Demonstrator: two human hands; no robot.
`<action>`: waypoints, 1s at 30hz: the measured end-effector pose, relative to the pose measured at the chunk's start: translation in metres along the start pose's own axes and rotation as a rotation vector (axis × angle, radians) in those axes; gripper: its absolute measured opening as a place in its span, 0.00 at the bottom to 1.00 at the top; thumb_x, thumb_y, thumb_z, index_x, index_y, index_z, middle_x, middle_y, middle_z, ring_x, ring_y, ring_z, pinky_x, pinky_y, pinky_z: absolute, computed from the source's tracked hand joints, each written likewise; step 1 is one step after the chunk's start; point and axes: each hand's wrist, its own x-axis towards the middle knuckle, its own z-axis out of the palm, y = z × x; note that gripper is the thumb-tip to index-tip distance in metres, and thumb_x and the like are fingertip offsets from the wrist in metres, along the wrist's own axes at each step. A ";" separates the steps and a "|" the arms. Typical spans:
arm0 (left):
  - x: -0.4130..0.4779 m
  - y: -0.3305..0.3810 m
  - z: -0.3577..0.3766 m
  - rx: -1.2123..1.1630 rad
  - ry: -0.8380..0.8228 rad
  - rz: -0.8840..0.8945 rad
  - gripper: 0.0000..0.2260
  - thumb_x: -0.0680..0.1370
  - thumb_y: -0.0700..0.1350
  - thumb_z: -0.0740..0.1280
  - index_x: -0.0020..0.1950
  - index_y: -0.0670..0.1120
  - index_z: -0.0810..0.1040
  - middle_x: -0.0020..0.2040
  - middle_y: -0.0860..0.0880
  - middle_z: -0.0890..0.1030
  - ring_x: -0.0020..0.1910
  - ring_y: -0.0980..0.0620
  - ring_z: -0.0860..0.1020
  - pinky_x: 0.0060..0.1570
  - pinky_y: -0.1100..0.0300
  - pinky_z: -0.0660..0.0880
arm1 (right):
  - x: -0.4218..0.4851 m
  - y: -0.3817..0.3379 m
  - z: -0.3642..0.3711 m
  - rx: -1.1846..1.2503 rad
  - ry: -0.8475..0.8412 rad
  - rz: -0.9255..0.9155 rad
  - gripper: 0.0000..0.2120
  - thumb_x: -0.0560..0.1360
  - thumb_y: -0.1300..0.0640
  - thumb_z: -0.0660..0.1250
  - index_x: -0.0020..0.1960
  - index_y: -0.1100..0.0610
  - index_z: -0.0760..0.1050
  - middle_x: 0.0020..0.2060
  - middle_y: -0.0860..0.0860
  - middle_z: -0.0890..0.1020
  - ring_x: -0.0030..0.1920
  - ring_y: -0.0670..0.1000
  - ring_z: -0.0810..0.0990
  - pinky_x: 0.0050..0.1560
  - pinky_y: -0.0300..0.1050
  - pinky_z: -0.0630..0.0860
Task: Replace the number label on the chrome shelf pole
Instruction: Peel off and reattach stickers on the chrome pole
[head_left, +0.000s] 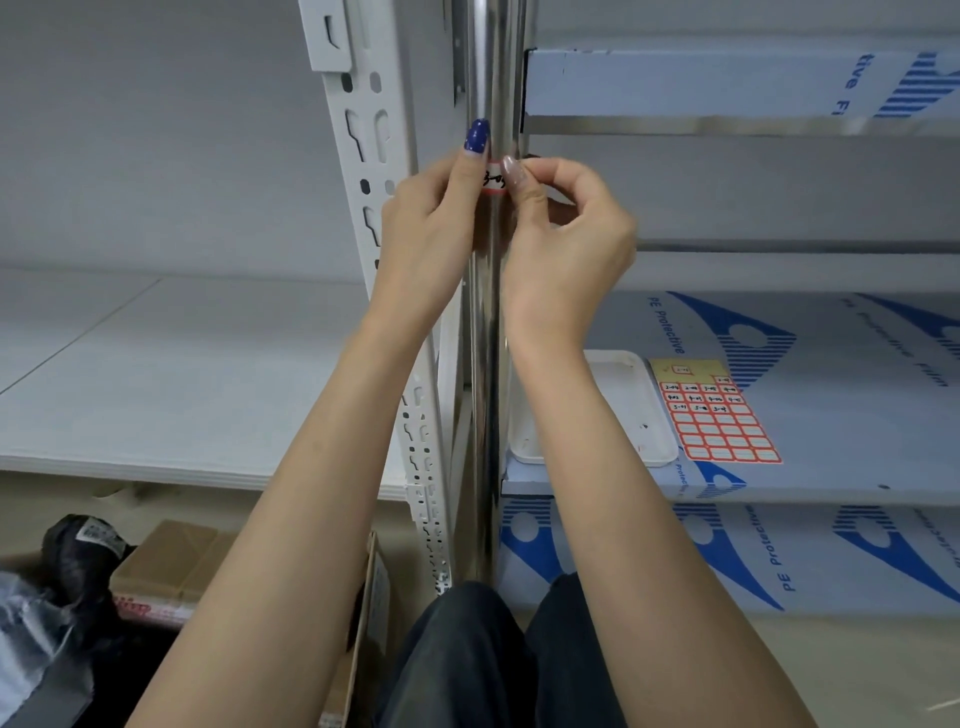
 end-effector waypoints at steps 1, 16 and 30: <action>-0.001 0.000 0.000 -0.006 0.005 -0.012 0.21 0.74 0.62 0.57 0.43 0.48 0.81 0.46 0.37 0.82 0.50 0.37 0.80 0.52 0.38 0.76 | -0.001 0.000 -0.001 -0.017 0.003 -0.013 0.04 0.73 0.57 0.72 0.43 0.58 0.81 0.37 0.49 0.83 0.37 0.46 0.79 0.37 0.29 0.72; -0.012 0.009 -0.001 -0.119 -0.033 -0.048 0.21 0.83 0.50 0.54 0.38 0.55 0.83 0.40 0.54 0.83 0.45 0.52 0.79 0.52 0.46 0.77 | -0.015 0.009 -0.005 0.157 0.030 -0.014 0.06 0.72 0.65 0.71 0.49 0.62 0.83 0.46 0.56 0.86 0.47 0.48 0.84 0.47 0.37 0.79; -0.007 0.000 0.002 -0.137 0.029 -0.098 0.17 0.80 0.52 0.55 0.44 0.43 0.78 0.43 0.42 0.78 0.43 0.49 0.75 0.51 0.42 0.75 | -0.010 0.004 0.007 0.088 0.107 -0.026 0.04 0.73 0.63 0.70 0.43 0.65 0.80 0.40 0.52 0.79 0.39 0.32 0.75 0.37 0.24 0.70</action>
